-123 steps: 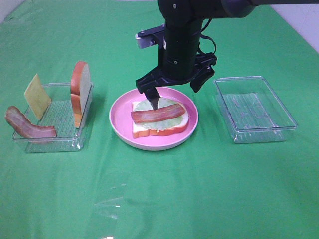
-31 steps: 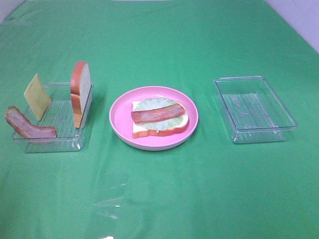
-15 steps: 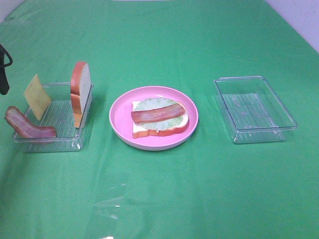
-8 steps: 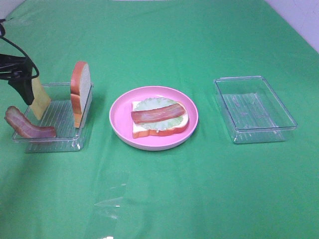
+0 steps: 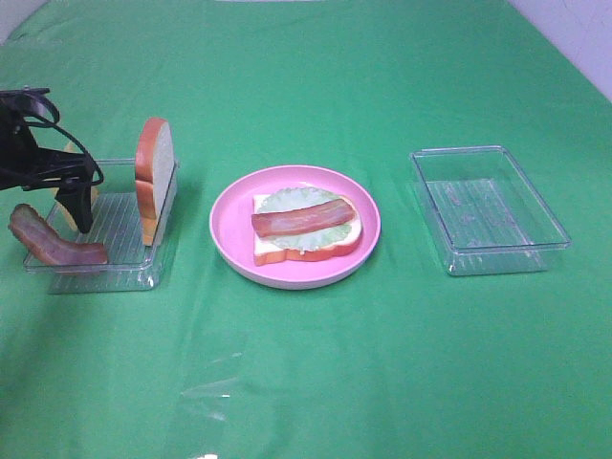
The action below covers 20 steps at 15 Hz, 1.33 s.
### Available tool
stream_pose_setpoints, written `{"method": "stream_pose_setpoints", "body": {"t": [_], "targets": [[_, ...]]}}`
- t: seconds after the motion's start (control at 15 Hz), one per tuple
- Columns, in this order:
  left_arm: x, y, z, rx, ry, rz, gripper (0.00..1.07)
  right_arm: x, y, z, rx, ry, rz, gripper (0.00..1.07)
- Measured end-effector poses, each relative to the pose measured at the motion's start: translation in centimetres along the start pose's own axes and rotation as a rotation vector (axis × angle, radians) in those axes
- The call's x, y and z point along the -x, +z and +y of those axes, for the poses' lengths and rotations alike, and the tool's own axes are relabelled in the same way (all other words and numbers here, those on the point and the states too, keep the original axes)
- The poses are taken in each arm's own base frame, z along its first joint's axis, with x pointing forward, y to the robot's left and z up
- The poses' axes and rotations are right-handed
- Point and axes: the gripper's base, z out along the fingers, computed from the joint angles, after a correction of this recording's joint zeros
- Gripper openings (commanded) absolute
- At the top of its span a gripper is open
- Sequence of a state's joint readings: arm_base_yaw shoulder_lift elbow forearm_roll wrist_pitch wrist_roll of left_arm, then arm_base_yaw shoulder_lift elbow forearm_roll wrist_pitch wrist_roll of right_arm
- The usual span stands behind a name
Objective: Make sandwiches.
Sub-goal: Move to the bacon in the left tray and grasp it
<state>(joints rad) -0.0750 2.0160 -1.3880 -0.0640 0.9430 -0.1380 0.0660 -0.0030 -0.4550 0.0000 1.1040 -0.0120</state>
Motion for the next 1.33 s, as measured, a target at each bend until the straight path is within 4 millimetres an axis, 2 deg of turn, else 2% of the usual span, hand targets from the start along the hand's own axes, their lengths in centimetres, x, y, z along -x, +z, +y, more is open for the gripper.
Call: {"method": "stream_pose_setpoints", "body": {"t": [0.2,0.33,0.47,0.53,0.6,0.93,1.0,1.07,1.33], "targets": [[0.09,0.63,0.03,0.002,0.000,0.007,0.98,0.00,0.00,0.00,0.000,0.000,0.000,0.98],[0.07,0.63,0.03,0.003,0.000,0.009,0.88,0.00,0.00,0.00,0.000,0.000,0.000,0.98],[0.04,0.63,0.03,0.003,0.000,0.012,0.73,0.00,0.00,0.00,0.000,0.000,0.000,0.98],[0.04,0.63,0.03,0.003,0.000,0.012,0.46,0.00,0.00,0.00,0.000,0.000,0.000,0.98],[0.04,0.63,0.03,0.003,0.000,0.012,0.36,0.00,0.00,0.00,0.000,0.000,0.000,0.98],[0.04,0.63,0.04,0.004,0.000,0.012,0.13,0.00,0.00,0.00,0.000,0.000,0.000,0.98],[0.04,0.63,0.04,0.004,0.000,0.012,0.03,0.00,0.00,0.00,0.000,0.000,0.000,0.98],[0.04,0.63,0.06,0.006,0.002,0.012,0.00,0.00,0.00,0.00,0.000,0.000,0.000,0.98],[0.05,0.58,0.06,0.007,0.002,0.014,0.00,0.00,0.00,0.00,0.000,0.000,0.000,0.98]]}}
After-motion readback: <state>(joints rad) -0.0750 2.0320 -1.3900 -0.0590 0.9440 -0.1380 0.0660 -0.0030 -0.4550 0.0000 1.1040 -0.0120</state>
